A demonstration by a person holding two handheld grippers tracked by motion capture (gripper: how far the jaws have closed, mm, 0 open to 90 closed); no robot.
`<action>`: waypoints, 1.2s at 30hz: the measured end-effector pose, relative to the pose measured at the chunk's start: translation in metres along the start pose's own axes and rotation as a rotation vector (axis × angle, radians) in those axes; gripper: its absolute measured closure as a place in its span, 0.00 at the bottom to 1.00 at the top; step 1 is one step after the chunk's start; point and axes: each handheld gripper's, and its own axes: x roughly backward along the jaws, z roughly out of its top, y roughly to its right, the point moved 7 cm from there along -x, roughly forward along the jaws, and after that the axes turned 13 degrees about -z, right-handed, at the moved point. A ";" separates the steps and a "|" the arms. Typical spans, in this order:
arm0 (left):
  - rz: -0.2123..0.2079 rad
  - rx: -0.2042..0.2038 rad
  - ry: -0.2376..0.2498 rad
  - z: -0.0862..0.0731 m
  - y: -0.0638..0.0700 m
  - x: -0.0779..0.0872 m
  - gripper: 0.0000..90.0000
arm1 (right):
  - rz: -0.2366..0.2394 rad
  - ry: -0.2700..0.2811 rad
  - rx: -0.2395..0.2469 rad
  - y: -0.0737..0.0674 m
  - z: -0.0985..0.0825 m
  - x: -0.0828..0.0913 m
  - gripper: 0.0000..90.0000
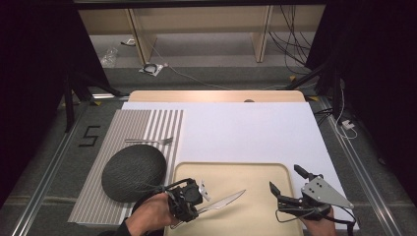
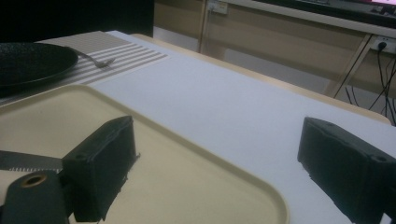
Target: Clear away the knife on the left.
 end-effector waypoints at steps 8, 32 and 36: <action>-0.011 -0.001 -0.056 -0.002 0.006 -0.012 0.88 | 0.001 -0.004 0.001 0.000 -0.001 0.000 0.14; -0.089 0.024 -0.124 -0.007 0.014 -0.029 0.71 | 0.009 -0.013 0.010 -0.003 -0.002 0.001 0.14; -0.068 0.018 -0.078 -0.001 0.015 -0.023 0.55 | 0.009 -0.013 0.008 -0.003 -0.002 0.001 0.14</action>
